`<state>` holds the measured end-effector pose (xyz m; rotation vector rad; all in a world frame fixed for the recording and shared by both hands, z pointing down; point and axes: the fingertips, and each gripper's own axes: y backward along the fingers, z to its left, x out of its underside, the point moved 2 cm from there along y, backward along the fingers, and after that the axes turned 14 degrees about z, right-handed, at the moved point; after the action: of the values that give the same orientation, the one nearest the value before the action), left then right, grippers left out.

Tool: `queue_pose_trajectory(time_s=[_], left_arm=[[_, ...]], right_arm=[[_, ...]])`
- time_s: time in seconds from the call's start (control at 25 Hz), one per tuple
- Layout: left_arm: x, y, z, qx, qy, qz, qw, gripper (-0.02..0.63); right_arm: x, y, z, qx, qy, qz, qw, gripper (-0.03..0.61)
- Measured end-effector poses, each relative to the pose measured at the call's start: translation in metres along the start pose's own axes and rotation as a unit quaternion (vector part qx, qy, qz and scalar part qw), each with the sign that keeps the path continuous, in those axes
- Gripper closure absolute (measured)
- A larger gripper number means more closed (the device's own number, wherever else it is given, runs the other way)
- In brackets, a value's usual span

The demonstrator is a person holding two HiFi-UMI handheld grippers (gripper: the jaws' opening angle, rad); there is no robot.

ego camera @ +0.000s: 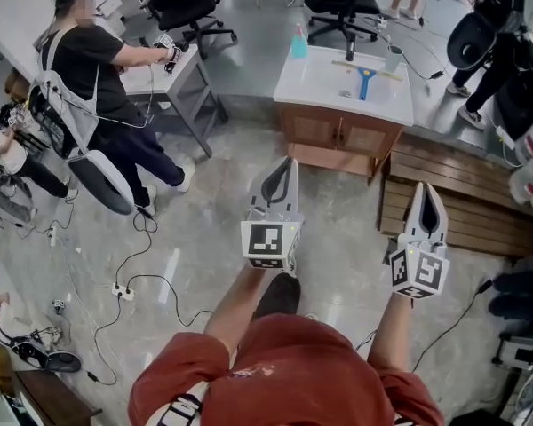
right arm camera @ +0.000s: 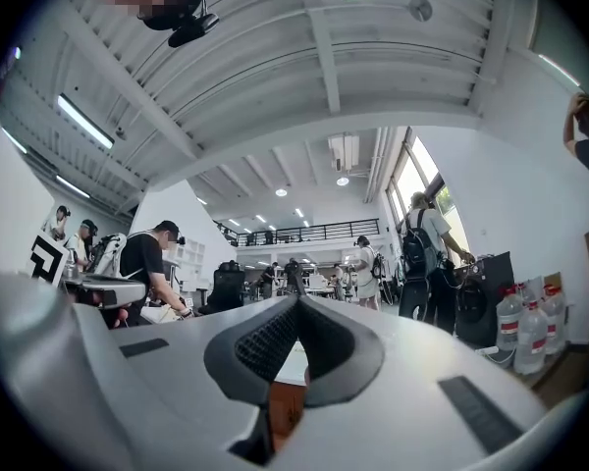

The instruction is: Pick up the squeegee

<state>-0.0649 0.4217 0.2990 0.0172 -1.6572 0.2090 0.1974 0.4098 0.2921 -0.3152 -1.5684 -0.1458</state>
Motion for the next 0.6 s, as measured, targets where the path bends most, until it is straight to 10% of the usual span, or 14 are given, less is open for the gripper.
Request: queue_pose_trajectory(time_s=[0.6], left_arm=[[0.002, -0.195, 0.159, 0.015, 0.014, 0.014, 0.9997, 0.600]], right_arm=[[-0.013, -0.235, 0.067, 0.010, 0.016, 0.040, 0.999, 0.570]])
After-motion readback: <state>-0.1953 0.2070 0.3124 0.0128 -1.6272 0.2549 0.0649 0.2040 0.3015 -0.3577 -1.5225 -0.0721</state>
